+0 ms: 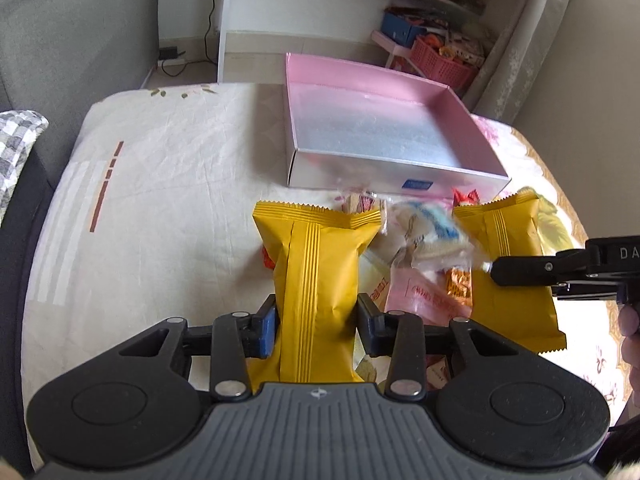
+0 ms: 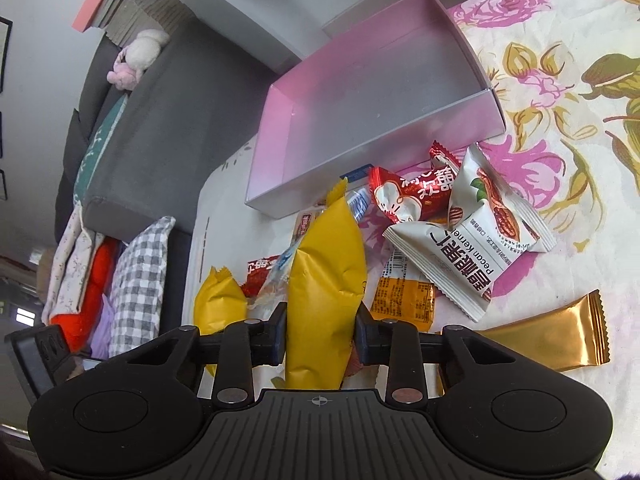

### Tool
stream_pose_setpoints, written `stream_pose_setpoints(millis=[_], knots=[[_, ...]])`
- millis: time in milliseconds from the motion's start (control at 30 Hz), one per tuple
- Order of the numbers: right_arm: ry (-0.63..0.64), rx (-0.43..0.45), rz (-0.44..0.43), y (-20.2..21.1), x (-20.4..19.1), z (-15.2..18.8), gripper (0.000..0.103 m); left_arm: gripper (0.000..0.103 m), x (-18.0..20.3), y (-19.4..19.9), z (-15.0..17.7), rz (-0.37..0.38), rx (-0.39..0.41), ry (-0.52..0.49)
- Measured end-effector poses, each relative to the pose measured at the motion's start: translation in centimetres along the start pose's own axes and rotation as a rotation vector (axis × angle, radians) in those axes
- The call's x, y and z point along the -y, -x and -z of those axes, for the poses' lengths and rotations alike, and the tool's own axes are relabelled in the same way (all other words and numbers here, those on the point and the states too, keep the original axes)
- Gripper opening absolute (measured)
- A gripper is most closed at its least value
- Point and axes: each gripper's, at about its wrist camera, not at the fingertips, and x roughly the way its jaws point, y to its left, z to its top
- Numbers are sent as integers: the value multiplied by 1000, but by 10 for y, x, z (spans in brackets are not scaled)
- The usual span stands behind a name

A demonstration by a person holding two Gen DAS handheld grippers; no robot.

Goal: Organize snacks
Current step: 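Grasp a yellow pastry pack with the left tool while the right tool grasps another, then carry both yellow packs into the pink box and open both tools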

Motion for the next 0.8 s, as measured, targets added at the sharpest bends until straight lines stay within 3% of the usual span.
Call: stream_pose_setpoints(millis=[233,433,633,800], knots=[[-51,61,-40,25,7,-11,31,36,4,10,-9,0,75,36],[-130,194,-86,49,24,-44,31,36,-3,8,-25,-8,144,132],[-202,293,-102,39,48,-74,31,36,9,-11,-52,-29,190,117],[-153,341,-90,24,48,-88,31,36,25,-37,-82,-31,229,100]])
